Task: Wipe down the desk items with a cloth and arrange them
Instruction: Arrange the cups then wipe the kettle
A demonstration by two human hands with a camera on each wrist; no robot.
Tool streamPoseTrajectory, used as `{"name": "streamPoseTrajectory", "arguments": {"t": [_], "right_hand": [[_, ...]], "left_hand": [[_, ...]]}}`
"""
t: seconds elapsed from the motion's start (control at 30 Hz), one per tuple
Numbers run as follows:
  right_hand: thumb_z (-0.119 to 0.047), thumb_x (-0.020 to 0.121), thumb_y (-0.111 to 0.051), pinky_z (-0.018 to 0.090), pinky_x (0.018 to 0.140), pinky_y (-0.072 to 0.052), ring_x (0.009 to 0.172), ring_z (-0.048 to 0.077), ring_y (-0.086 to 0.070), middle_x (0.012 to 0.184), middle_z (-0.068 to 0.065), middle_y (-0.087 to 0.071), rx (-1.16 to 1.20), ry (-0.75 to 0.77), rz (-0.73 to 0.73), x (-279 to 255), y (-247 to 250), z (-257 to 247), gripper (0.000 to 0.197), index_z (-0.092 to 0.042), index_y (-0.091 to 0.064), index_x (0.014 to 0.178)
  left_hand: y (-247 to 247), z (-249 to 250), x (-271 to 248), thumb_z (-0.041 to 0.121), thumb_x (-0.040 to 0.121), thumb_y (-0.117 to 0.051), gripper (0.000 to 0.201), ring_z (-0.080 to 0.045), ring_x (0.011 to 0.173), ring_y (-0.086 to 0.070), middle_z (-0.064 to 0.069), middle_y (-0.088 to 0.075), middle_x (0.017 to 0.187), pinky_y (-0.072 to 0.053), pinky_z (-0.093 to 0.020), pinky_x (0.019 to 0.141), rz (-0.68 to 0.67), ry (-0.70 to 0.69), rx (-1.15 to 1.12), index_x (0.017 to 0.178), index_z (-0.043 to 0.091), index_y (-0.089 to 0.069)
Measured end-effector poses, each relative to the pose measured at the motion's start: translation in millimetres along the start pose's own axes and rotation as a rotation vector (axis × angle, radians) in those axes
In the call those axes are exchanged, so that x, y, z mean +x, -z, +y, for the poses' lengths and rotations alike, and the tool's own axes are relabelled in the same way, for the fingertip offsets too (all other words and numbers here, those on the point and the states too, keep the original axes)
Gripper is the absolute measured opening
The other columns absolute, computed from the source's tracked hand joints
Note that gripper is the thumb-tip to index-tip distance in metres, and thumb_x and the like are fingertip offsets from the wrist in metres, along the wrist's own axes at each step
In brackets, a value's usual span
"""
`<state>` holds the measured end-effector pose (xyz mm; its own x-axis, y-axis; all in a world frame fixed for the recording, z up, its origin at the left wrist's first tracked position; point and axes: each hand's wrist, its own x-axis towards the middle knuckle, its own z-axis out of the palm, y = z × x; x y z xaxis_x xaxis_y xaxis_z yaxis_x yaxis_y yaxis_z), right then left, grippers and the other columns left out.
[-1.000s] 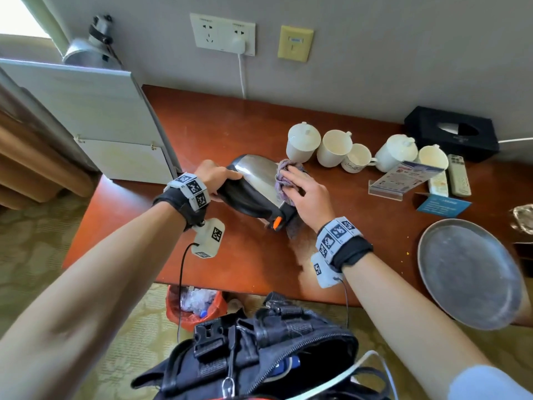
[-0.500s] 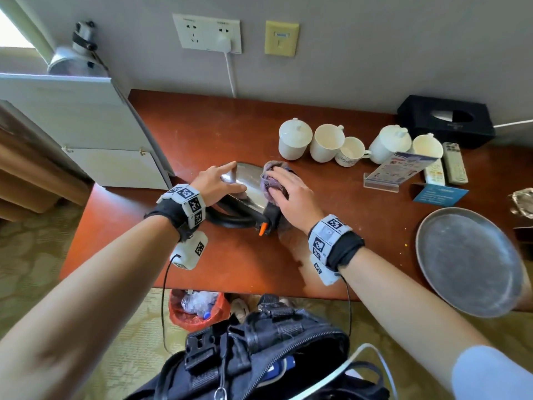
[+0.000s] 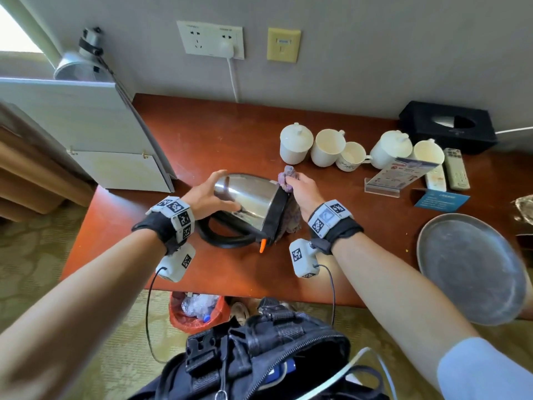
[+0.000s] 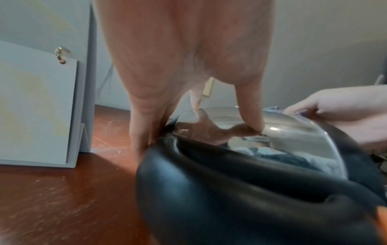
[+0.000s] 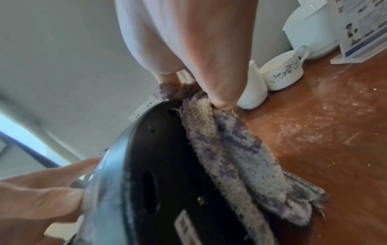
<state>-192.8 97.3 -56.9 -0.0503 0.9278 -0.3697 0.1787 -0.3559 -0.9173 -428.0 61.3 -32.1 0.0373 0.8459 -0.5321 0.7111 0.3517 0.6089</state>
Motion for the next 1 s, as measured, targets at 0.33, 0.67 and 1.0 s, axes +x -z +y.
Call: {"name": "streamPoseTrajectory", "arguments": {"t": [0.33,0.67,1.0], "right_hand": [[-0.003,0.096,-0.043,0.023,0.067,-0.042,0.057,0.006,-0.046,0.069,-0.004,-0.057,-0.151,0.210,0.010,-30,18,-9,0.019,0.000,-0.063,0.093],[-0.019,0.100,-0.048,0.039,0.117,-0.026,0.145,0.030,-0.029,0.156,0.001,-0.038,-0.691,0.460,0.088,-81,31,47,0.041,-0.017,-0.052,0.141],[-0.015,0.102,-0.048,0.010,0.090,-0.038,0.105,0.005,-0.057,0.116,-0.007,-0.061,-0.185,0.176,0.067,-36,53,22,0.031,-0.017,-0.059,0.131]], "left_hand": [[-48,-11,33,0.060,0.047,-0.090,0.125,-0.031,0.105,-0.063,-0.014,-0.064,0.117,-0.050,-0.046,0.100,-0.084,-0.018,-0.123,0.141,0.064,-0.008],[-59,41,28,0.094,0.069,-0.043,0.108,-0.027,0.139,-0.033,0.000,-0.064,0.120,-0.034,-0.045,0.111,-0.028,-0.022,-0.028,0.157,0.046,-0.002],[-56,50,31,0.074,0.086,-0.053,0.094,-0.034,0.139,-0.042,-0.011,-0.047,0.151,-0.036,-0.040,0.113,-0.008,0.025,0.019,0.160,0.034,-0.010]]}}
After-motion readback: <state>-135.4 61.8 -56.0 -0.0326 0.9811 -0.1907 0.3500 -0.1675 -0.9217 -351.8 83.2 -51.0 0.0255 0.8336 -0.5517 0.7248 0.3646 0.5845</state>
